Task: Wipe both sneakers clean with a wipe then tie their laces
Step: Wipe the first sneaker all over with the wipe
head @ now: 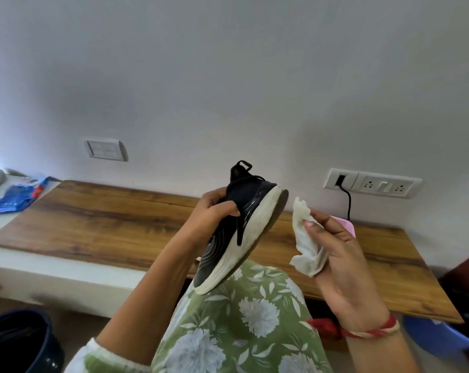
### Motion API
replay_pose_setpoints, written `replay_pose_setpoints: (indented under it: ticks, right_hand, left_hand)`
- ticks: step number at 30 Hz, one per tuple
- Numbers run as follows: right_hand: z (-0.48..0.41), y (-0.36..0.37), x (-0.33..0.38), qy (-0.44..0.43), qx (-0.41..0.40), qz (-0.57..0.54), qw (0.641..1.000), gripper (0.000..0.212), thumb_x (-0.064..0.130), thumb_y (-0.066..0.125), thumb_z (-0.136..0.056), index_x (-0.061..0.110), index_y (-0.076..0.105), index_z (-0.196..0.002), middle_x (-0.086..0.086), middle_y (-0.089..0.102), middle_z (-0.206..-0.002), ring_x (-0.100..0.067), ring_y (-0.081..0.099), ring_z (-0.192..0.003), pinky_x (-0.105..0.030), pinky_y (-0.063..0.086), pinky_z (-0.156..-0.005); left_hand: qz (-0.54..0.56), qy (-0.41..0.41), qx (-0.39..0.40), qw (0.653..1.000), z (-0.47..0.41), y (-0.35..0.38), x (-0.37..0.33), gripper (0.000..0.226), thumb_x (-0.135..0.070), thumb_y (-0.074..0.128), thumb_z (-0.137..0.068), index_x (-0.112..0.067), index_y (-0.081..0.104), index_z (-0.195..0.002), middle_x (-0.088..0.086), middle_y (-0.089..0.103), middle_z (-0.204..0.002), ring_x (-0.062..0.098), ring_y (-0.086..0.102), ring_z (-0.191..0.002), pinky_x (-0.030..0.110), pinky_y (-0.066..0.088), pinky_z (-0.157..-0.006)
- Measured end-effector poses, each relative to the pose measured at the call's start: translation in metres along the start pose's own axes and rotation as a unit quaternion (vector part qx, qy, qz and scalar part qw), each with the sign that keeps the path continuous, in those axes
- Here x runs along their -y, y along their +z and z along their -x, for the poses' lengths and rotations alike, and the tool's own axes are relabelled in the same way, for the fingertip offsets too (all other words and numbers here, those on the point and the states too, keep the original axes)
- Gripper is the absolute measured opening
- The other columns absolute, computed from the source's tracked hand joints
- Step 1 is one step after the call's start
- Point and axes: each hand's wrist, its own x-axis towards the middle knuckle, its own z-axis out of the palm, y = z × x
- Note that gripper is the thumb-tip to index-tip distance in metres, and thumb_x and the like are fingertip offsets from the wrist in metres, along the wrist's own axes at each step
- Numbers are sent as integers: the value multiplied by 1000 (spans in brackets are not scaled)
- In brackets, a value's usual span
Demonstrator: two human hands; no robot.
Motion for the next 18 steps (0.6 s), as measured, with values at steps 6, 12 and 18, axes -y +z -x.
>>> replay_pose_setpoints:
  ticks: [6,12,18]
  right_hand:
    - [-7,5,15,0,13,-27,1000,21,1,50,-85,13,66,-91,4,72,-85,-5,67,-75,-20,53,-55]
    - [-26,-8,28,-87,7,108,990,28,1,53,-88,22,71,-86,7,72,-94,-3,66,-82,-17,51,-50]
    - [-64,2,8,-242,40,459,854,31,1,60,-84,31,70,-87,10,68,-91,-1,62,-87,-13,46,-78]
  left_hand:
    - [68,-48,-17,996,-9,13,16,21,-30,69,-82,-9,68,-87,5,68,-74,16,64,-65,25,49,-62]
    - [-72,-14,-141,987,-21,28,31,55,-57,54,-84,-4,66,-84,14,63,-69,30,55,-62,41,44,-66]
    - [-143,-36,-194,970,-31,29,39,51,-58,43,-88,-13,68,-84,9,71,-80,28,67,-82,44,50,-77]
